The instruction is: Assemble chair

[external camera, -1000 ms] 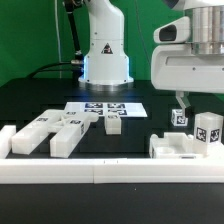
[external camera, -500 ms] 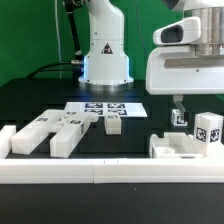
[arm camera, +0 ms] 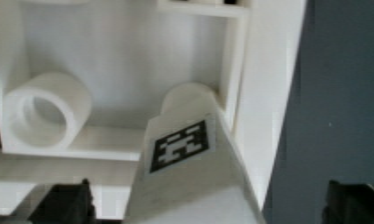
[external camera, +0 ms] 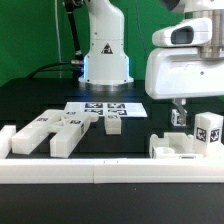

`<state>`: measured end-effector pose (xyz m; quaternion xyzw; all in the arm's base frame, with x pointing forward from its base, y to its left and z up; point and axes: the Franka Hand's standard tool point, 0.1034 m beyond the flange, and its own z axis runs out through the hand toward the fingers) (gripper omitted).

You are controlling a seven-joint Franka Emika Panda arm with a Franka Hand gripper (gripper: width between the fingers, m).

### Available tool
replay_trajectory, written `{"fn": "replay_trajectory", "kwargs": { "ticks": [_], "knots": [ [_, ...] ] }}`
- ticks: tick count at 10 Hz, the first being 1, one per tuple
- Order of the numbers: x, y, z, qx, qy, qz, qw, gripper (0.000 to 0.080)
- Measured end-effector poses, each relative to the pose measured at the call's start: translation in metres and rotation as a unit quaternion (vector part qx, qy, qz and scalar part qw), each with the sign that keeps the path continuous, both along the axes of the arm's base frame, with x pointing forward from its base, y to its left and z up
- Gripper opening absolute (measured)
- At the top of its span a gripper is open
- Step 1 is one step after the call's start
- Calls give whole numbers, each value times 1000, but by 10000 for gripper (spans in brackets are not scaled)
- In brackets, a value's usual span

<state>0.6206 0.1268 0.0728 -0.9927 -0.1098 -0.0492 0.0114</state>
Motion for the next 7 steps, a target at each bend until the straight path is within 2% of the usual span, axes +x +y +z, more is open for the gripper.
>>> {"fn": "replay_trajectory", "kwargs": {
  "ticks": [2, 4, 6, 7],
  "knots": [
    [0, -2, -1, -15, -3, 87, 996, 649],
    [0, -4, -1, -18, -3, 114, 993, 649],
    [0, -4, -1, -17, -3, 112, 994, 396],
    [0, -4, -1, -16, -2, 103, 995, 396]
  ]
}}
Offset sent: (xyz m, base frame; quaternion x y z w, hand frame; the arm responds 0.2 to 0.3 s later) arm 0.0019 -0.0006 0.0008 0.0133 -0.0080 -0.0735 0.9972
